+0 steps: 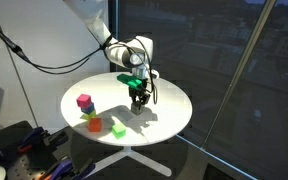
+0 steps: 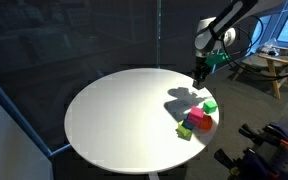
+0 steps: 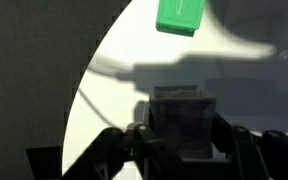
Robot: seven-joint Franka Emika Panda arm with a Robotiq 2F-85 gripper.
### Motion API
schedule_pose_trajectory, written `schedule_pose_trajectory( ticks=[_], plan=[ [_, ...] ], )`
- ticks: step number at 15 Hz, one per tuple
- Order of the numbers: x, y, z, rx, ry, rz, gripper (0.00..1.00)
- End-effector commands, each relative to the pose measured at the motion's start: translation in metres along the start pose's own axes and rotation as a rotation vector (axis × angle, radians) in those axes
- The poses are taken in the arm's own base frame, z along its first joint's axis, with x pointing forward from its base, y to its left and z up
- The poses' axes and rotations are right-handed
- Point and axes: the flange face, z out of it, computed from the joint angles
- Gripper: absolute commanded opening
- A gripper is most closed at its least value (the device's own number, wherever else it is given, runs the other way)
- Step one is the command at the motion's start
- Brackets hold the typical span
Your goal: Put the grey block on top of the orange block
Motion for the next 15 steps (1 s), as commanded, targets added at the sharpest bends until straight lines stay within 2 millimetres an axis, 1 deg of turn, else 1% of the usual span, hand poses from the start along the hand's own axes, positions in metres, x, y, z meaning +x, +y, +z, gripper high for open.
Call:
schedule_pose_trajectory(
  ticks=[1,6,10,11,15],
  plan=[
    [-0.023,-0.002,-0.024,-0.008,0.007,-0.008,0.29],
    [-0.044,-0.007,-0.041,-0.003,0.016,-0.021,0.29],
    [-0.054,-0.011,-0.046,0.006,0.004,-0.034,0.29],
    [-0.042,-0.01,-0.036,0.013,0.011,-0.021,0.54],
    [-0.046,-0.011,-0.037,0.015,0.008,-0.024,0.54]
  ],
)
